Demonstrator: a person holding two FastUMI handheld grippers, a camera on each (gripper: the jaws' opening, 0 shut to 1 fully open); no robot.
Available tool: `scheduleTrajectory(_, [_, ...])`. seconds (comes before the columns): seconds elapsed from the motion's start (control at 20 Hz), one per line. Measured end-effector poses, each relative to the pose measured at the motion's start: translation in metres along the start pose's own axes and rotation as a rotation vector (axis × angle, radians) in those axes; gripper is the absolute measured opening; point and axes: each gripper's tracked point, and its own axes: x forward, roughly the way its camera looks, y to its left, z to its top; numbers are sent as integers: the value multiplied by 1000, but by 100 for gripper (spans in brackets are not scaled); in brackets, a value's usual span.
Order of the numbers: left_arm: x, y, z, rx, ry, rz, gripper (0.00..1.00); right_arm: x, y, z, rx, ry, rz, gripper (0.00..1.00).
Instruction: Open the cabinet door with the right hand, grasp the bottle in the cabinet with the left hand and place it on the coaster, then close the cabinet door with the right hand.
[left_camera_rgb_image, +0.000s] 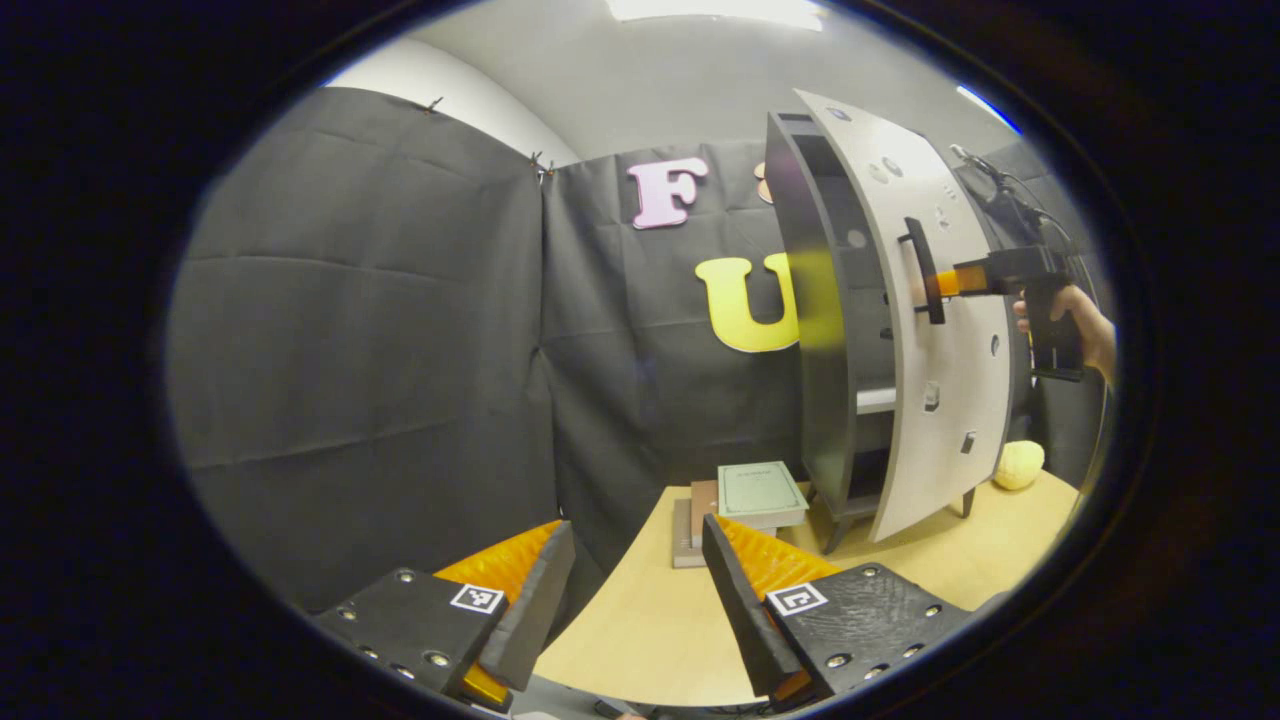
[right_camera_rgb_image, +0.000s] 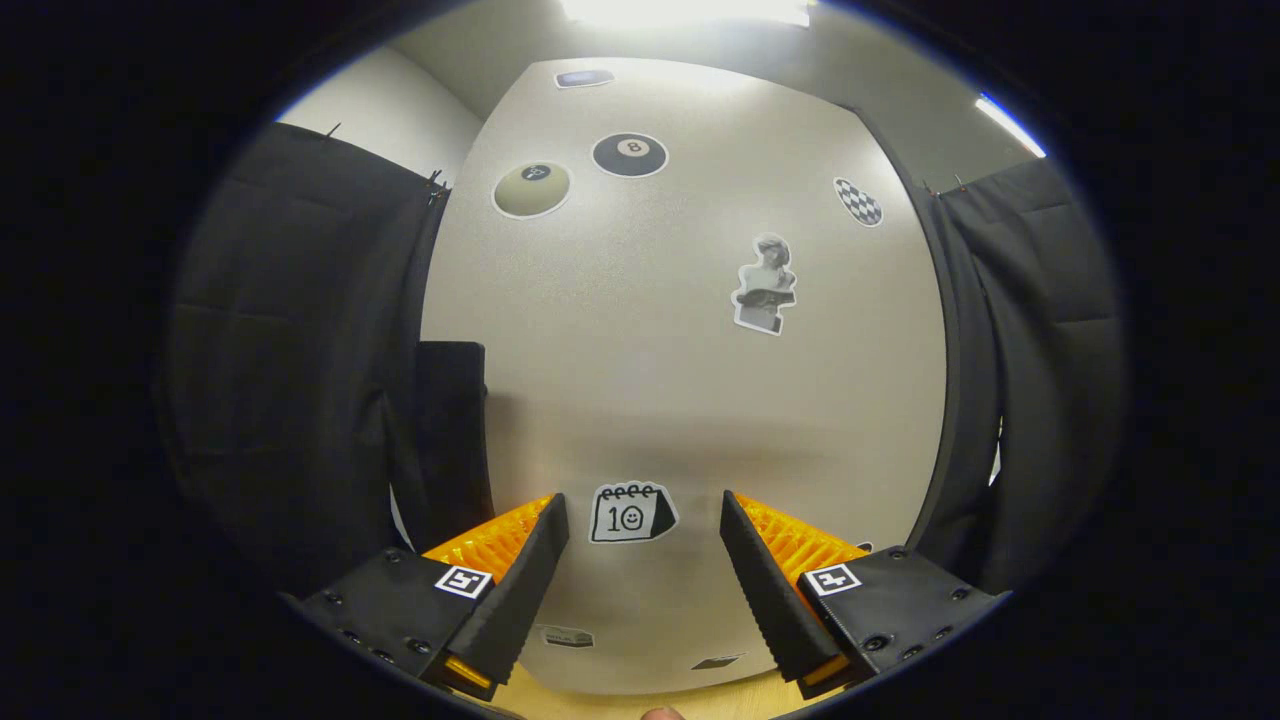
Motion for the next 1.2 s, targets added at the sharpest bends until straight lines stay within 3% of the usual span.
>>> scheduleTrajectory(0.75, [-7,-16,26,11,-30,-6,77,3,8,-6,32,6,4,98])
scheduleTrajectory(0.8, [-8,-18,27,14,-32,-4,82,0,8,-4,33,1,6,98])
scheduleTrajectory(0.85, [-8,-19,29,14,-33,-3,80,-4,8,-2,32,-7,8,93])
scheduleTrajectory(0.9, [-8,-22,31,14,-35,-6,77,-11,6,1,29,-15,10,98])
scheduleTrajectory(1.2, [2,-54,55,9,-65,-31,80,-75,-21,6,-1,-42,9,98])
